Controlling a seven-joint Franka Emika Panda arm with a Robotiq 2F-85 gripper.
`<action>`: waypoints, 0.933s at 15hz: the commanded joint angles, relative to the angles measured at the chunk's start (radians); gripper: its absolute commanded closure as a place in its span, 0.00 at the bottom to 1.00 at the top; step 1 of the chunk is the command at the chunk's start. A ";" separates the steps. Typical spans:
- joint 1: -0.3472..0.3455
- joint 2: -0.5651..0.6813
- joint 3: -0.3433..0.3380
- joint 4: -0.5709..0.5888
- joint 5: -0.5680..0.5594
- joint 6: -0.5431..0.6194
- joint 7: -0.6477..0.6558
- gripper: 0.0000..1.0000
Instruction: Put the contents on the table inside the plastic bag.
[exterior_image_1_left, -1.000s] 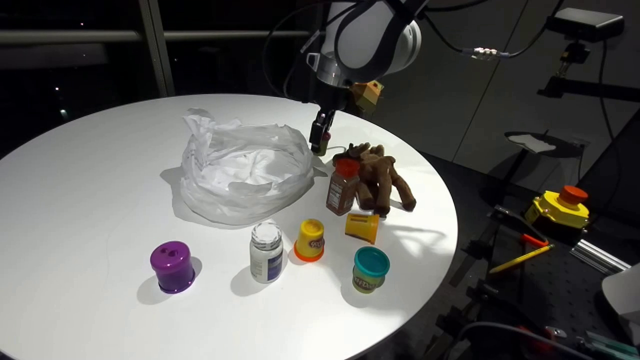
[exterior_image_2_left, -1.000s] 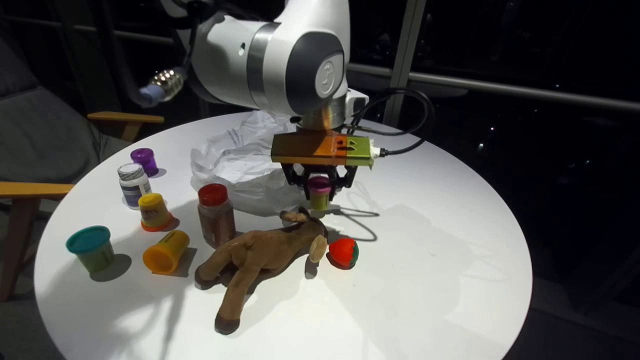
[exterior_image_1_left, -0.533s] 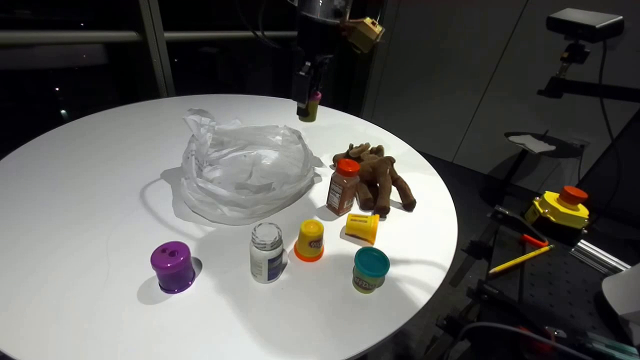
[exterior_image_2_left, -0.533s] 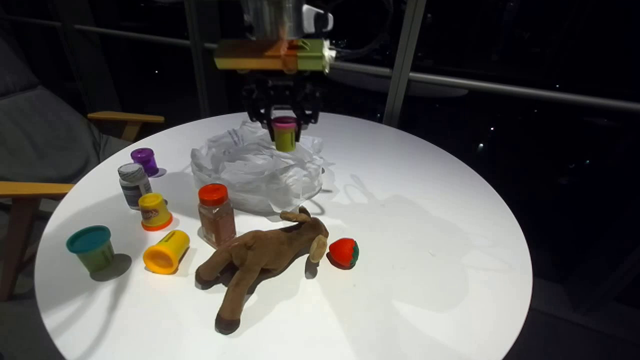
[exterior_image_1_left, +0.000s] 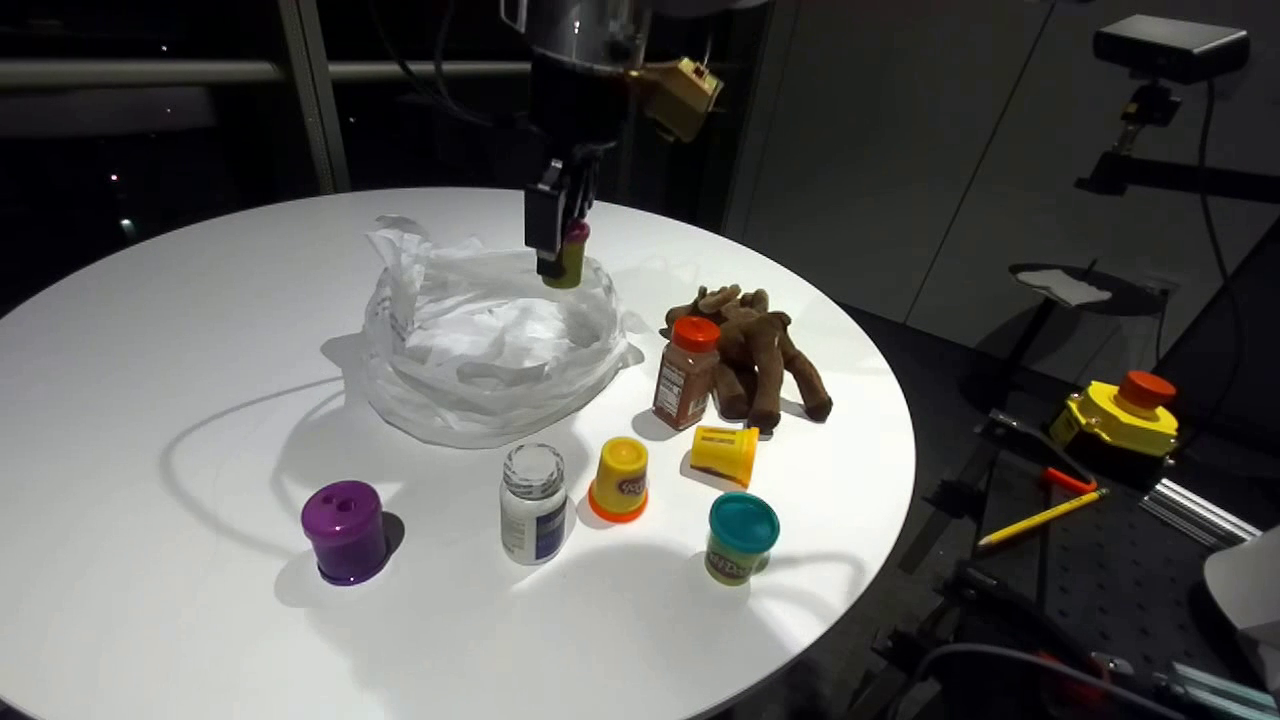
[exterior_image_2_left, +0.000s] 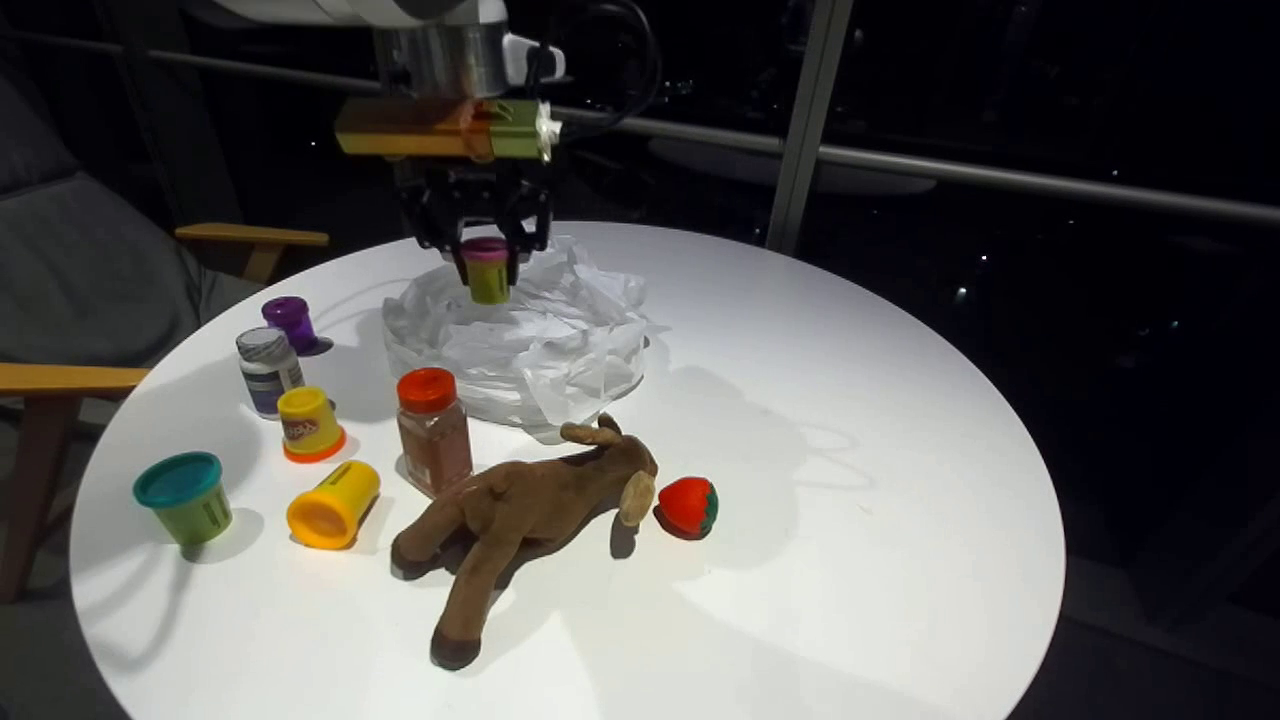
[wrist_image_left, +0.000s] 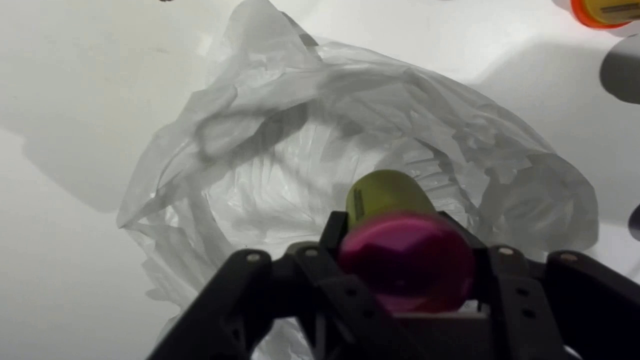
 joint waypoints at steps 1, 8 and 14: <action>-0.004 0.128 -0.040 0.069 -0.050 0.137 0.030 0.84; 0.007 0.268 -0.120 0.152 -0.092 0.249 0.044 0.84; -0.003 0.269 -0.099 0.134 -0.072 0.264 0.040 0.26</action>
